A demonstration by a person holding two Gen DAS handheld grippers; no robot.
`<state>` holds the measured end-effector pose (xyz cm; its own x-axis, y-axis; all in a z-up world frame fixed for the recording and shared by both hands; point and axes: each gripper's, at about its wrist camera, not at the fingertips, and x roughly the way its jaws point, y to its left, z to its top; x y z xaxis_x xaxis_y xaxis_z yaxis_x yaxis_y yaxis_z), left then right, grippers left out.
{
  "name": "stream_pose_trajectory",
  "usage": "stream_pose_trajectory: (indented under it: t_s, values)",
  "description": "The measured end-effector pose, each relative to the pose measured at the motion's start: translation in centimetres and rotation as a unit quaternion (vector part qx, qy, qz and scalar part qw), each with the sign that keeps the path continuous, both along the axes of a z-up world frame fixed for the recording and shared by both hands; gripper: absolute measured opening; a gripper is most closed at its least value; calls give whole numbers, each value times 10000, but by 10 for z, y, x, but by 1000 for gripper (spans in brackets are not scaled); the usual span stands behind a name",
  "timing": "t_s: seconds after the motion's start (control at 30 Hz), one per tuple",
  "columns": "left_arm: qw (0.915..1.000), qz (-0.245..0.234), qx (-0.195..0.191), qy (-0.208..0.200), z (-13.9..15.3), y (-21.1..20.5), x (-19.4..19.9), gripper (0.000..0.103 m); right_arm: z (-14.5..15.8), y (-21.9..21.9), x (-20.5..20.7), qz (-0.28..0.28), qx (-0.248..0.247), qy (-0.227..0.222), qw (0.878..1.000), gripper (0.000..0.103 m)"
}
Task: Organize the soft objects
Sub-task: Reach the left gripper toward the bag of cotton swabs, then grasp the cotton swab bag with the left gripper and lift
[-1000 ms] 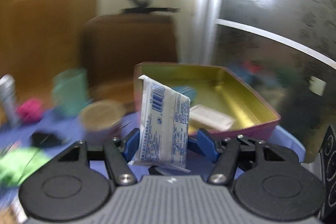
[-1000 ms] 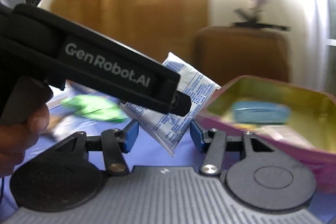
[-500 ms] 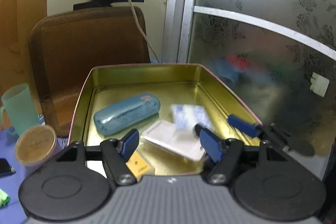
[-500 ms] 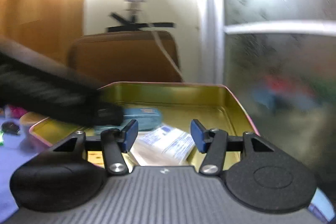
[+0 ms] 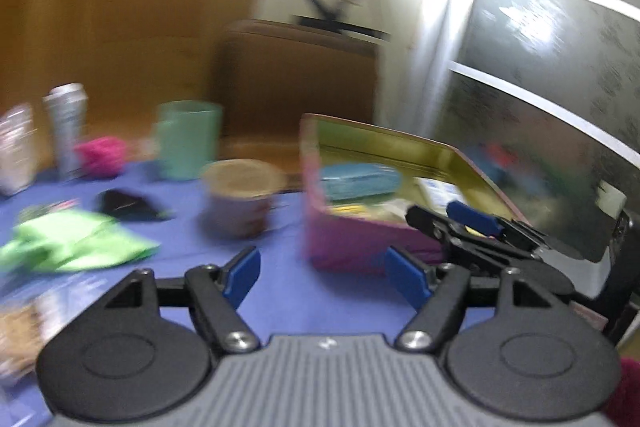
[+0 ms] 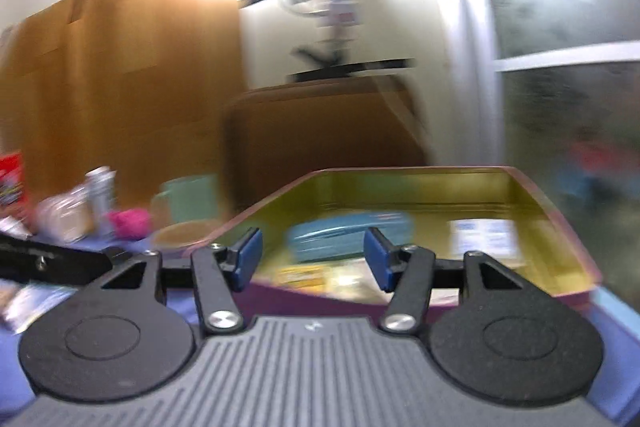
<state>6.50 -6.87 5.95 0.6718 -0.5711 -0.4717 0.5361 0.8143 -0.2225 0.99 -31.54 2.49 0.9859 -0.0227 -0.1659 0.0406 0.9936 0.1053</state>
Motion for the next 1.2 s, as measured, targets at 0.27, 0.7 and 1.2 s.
stream_pose_trajectory:
  t_s: [0.27, 0.7, 1.2]
  values:
    - [9886, 1455, -305, 245, -11, 124, -7, 81, -6, 112, 14, 2201, -531, 765, 9710, 73]
    - [9769, 1869, -729, 736, -39, 183, 9, 95, -20, 245, 48, 3418, -1789, 1246, 9141, 82]
    - [9760, 1755, -614, 1135, -61, 168, 26, 63, -31, 263, 55, 3684, -1752, 1433, 9017, 69]
